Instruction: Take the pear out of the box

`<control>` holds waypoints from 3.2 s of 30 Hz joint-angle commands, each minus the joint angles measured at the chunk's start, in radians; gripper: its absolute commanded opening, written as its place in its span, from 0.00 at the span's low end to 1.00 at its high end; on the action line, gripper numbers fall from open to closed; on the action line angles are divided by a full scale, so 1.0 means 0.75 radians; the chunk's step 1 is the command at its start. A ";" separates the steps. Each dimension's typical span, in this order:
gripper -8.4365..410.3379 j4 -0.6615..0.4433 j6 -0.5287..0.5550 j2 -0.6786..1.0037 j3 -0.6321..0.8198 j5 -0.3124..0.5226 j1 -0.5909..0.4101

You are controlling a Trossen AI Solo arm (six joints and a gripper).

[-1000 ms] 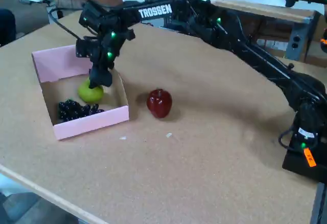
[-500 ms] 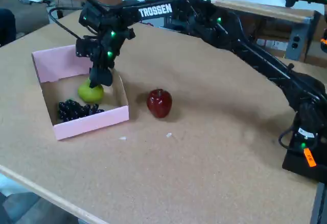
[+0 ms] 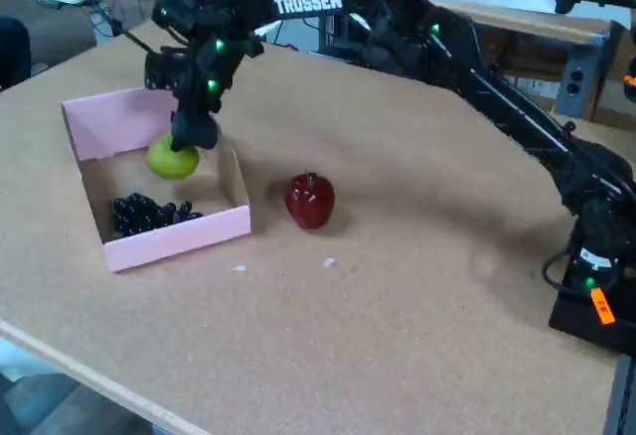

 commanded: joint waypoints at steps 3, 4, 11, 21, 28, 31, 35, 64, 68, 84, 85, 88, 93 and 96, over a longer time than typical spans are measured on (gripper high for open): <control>0.02 -0.061 -0.008 -0.102 0.002 0.050 0.014; 0.02 -0.068 -0.008 -0.111 0.002 0.059 0.014; 0.02 -0.124 -0.013 -0.192 0.002 0.090 0.023; 0.02 -0.258 0.004 -0.288 0.002 0.142 0.044; 0.02 -0.427 0.078 -0.325 0.001 0.234 0.055; 0.02 -0.478 0.103 -0.342 0.000 0.258 0.058; 0.02 -0.534 0.140 -0.362 0.000 0.283 0.060; 0.02 -0.509 0.307 -0.652 -0.385 0.444 0.039; 0.02 -0.337 0.308 -0.808 -0.632 0.490 0.023; 0.02 -0.161 0.357 -0.963 -1.053 0.366 -0.129; 0.02 -0.146 0.357 -0.964 -1.068 0.358 -0.134; 0.02 -0.081 0.360 -0.978 -1.125 0.358 -0.146; 0.02 0.075 0.379 -1.032 -1.265 0.357 -0.167; 0.02 0.159 0.379 -1.068 -1.351 0.358 -0.184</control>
